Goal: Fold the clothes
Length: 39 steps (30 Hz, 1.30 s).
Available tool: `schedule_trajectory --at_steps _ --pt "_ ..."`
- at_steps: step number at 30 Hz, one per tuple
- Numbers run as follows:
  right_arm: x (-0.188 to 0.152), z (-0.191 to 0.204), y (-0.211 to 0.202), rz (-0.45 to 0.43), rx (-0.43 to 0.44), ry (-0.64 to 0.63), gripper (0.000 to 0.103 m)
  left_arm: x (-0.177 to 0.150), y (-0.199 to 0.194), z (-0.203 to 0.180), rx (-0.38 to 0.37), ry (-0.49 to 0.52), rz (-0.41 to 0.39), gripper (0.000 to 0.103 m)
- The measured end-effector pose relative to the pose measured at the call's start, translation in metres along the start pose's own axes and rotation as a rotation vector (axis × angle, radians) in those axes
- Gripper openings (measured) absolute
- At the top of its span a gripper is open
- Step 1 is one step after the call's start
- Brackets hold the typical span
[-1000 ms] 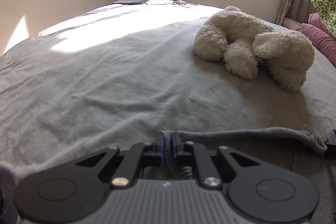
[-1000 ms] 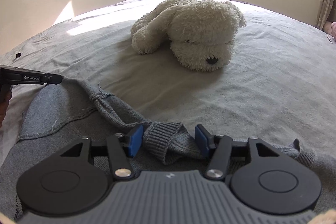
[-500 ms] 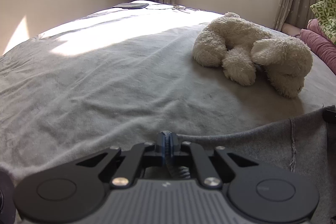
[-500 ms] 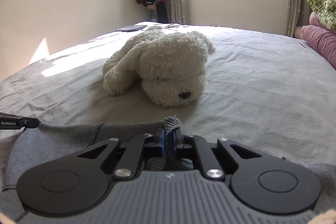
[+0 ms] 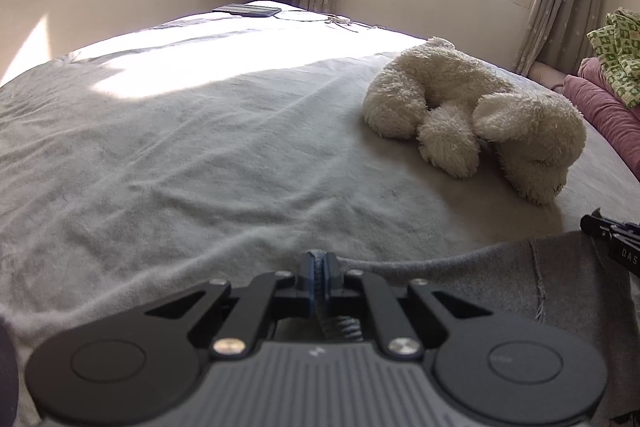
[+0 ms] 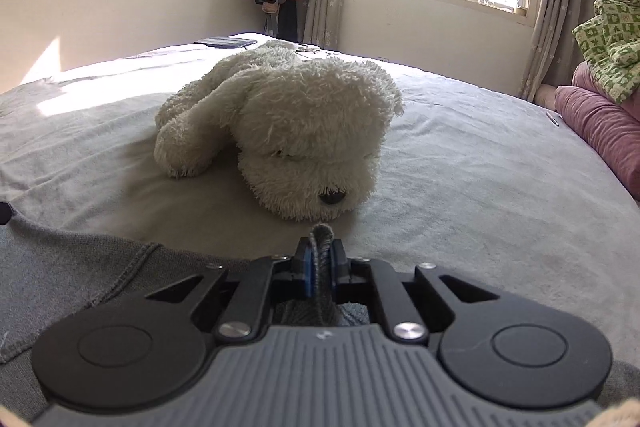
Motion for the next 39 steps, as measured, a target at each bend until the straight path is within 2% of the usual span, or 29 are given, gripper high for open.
schedule_trajectory --at_steps 1,3,4,6,7,9,11,15,17,19,23,28,34,39 --pt "0.0 -0.004 -0.008 -0.016 0.002 0.018 0.008 0.001 -0.003 0.002 -0.006 -0.012 -0.007 0.004" --pt "-0.004 -0.009 -0.032 -0.056 -0.003 0.024 0.008 0.003 -0.007 -0.002 0.03 0.031 0.004 0.004" --pt "-0.007 -0.008 -0.045 -0.074 0.001 0.011 0.008 0.003 -0.009 -0.005 0.05 0.053 0.01 0.001" --pt "-0.016 -0.003 -0.068 -0.097 0.005 -0.041 0.008 0.002 -0.005 -0.006 0.158 0.112 0.039 0.0" --pt "-0.022 0.002 -0.077 -0.1 0.009 -0.081 0.008 0.001 -0.002 -0.004 0.187 0.118 0.048 0.0" --pt "-0.033 0.011 -0.092 -0.105 0.016 -0.159 0.008 -0.001 0.003 0.006 0.193 0.093 0.073 0.0" --pt "-0.043 0.018 -0.099 -0.104 0.018 -0.215 0.008 -0.001 0.002 0.006 0.188 0.09 0.073 0.0" --pt "-0.06 0.028 -0.11 -0.11 0.016 -0.314 0.008 0.002 -0.002 0.012 0.121 0.004 0.057 0.003" --pt "-0.063 0.031 -0.114 -0.123 0.012 -0.346 0.008 0.003 -0.005 0.017 0.108 -0.046 0.041 0.01" --pt "-0.064 0.034 -0.118 -0.131 0.018 -0.378 0.008 0.005 -0.009 0.022 0.094 -0.094 0.025 0.029" --pt "-0.067 0.038 -0.121 -0.116 0.034 -0.432 0.008 0.006 -0.011 0.024 0.058 -0.122 0.017 0.035" --pt "-0.05 0.032 -0.103 -0.135 -0.006 -0.373 0.008 0.006 -0.007 0.017 0.039 -0.103 0.023 0.043" --pt "-0.01 0.038 -0.05 -0.145 -0.065 -0.329 0.008 0.006 -0.006 0.019 0.038 -0.1 0.025 0.043" --pt "0.008 0.038 0.006 -0.041 -0.072 -0.283 0.008 0.004 -0.008 0.024 -0.014 -0.118 0.021 0.042"
Point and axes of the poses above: each gripper's, at about its wrist camera, not at the fingertips, and y roughly the way its jaws point, z to its left, x to its top, the point moved 1 cm from there along y, roughly the way its jaws point, and after that the axes turned 15 degrees about -x, right-handed, at the moved point
